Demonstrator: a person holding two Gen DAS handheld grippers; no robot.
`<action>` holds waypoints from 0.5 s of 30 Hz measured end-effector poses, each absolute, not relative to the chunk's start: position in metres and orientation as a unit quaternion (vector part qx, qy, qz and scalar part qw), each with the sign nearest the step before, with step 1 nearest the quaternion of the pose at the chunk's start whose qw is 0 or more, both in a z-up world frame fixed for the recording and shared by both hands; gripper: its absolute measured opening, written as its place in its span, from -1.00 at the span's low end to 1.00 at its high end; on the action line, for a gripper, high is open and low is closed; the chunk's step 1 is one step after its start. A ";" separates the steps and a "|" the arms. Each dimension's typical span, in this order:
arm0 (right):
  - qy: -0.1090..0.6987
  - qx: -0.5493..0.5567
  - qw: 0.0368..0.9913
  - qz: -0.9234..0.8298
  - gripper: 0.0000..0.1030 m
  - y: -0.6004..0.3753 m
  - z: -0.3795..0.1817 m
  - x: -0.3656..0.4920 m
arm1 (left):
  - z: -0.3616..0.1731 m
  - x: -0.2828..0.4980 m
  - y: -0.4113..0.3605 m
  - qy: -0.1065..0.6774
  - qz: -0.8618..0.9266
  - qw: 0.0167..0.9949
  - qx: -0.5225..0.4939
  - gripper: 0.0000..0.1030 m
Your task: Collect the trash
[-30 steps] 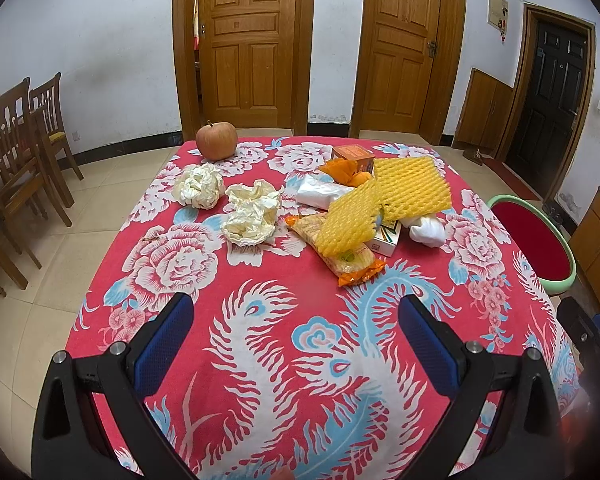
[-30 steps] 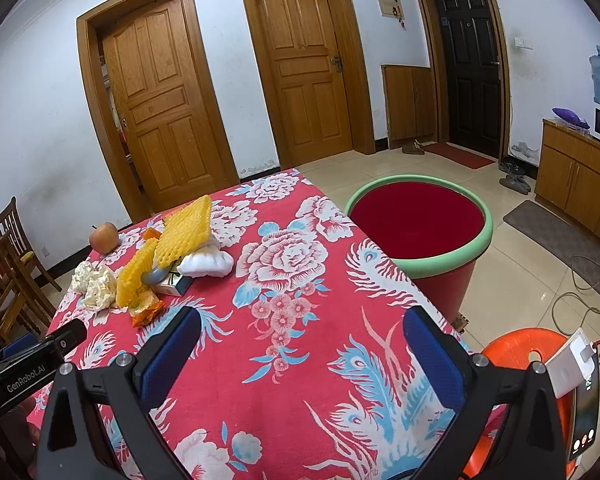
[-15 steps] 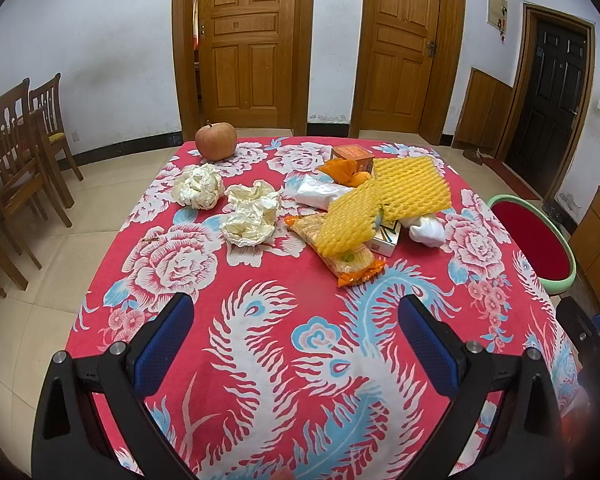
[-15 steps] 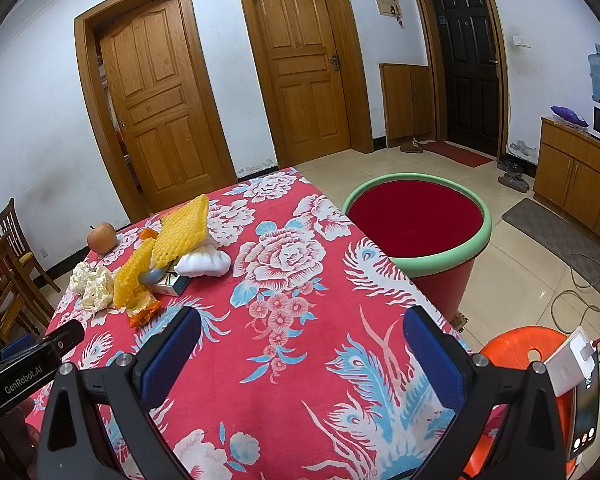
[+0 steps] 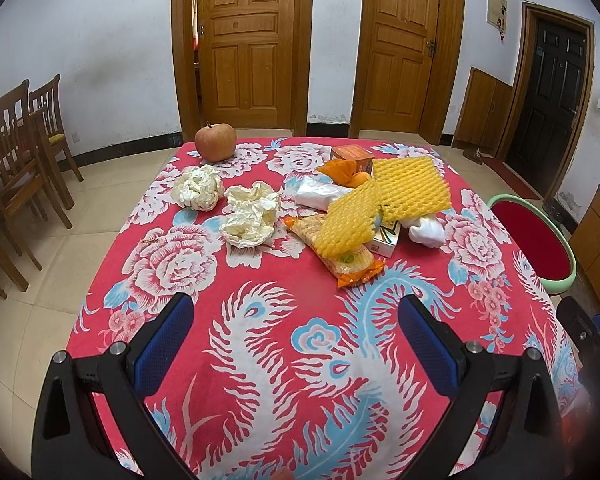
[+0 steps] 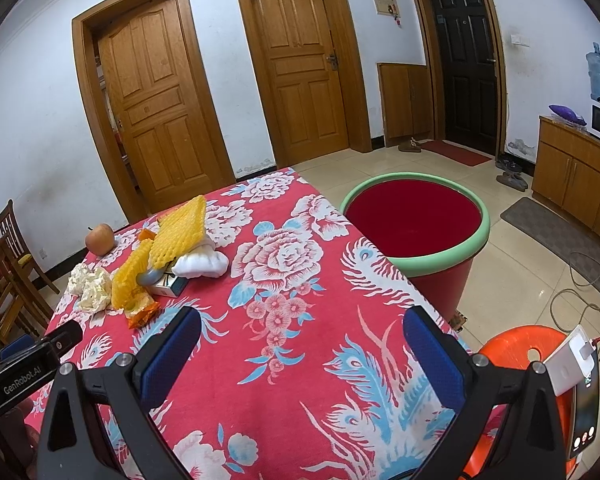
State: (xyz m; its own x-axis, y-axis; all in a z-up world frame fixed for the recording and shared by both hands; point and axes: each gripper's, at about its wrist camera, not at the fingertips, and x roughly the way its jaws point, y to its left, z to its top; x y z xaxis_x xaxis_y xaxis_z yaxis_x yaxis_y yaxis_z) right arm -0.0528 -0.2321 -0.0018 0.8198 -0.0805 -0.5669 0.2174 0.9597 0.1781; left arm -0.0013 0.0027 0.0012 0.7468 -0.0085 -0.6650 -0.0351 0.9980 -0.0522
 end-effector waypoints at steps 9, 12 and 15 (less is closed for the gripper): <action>0.290 0.118 0.946 -0.078 1.00 -0.231 -0.001 -0.051 | 0.001 -0.002 0.003 0.356 0.007 0.934 -0.031 0.96; 0.290 0.119 0.946 -0.079 1.00 -0.231 -0.001 -0.052 | 0.002 -0.001 0.003 0.356 0.008 0.934 -0.030 0.96; 0.291 0.119 0.946 -0.079 1.00 -0.230 -0.001 -0.051 | 0.001 -0.001 0.003 0.357 0.007 0.934 -0.030 0.96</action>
